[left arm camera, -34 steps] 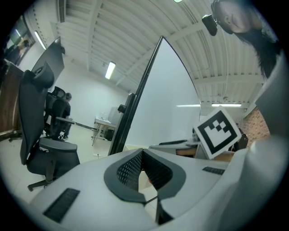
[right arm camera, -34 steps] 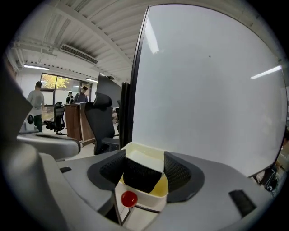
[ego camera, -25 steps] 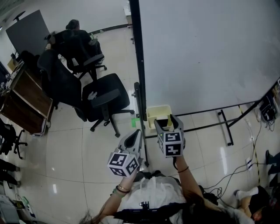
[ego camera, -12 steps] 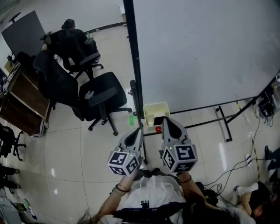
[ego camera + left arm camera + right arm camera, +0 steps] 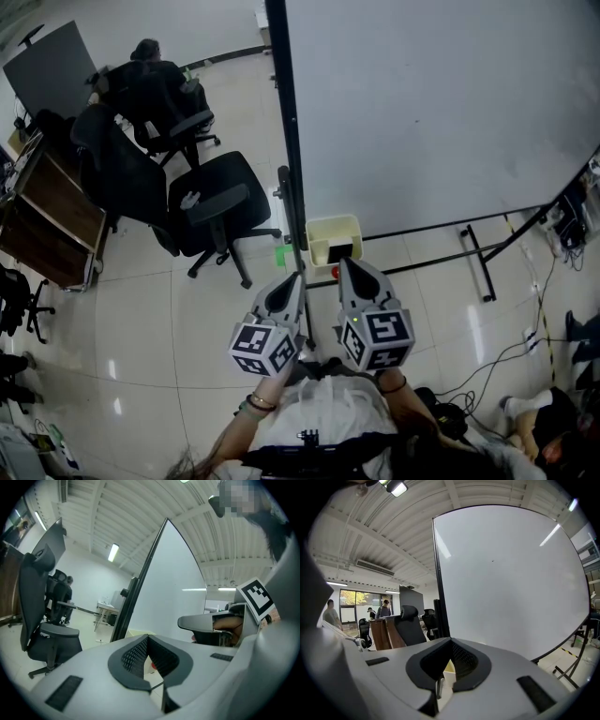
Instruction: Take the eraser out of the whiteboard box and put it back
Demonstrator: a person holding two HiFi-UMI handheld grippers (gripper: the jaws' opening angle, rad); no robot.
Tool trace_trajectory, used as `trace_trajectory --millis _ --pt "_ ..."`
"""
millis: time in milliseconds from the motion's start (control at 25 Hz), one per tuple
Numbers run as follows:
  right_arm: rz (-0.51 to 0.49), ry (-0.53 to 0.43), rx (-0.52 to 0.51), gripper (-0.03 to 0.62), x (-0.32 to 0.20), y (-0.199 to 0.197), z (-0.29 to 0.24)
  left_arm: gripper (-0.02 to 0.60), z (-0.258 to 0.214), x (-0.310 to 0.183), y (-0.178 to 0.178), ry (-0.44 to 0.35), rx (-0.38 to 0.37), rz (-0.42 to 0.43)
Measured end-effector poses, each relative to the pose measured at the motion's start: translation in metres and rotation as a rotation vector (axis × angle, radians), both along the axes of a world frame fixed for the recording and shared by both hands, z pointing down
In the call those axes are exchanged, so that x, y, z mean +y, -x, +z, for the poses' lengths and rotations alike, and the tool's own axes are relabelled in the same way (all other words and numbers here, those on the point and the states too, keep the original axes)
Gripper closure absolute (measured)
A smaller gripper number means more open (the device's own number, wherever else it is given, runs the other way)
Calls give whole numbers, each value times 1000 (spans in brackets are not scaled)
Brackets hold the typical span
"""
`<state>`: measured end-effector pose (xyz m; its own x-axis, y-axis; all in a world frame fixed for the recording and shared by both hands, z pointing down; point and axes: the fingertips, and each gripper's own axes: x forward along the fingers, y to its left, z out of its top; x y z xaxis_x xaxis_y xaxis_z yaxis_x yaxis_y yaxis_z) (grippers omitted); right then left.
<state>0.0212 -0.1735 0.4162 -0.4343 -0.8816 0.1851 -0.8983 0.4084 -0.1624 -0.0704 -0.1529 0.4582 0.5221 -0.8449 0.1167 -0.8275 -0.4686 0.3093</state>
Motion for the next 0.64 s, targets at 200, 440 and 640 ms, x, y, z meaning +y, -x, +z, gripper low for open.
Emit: trace_trajectory --millis 200,440,640 --pt "7 15 10 591 3 -3 2 597 1 2 4 2 -2 -13" --pt "7 10 9 591 3 -4 3 597 2 3 6 1 -2 -20" --pt "4 7 13 591 4 -5 4 597 1 4 3 -2 -1 -13"
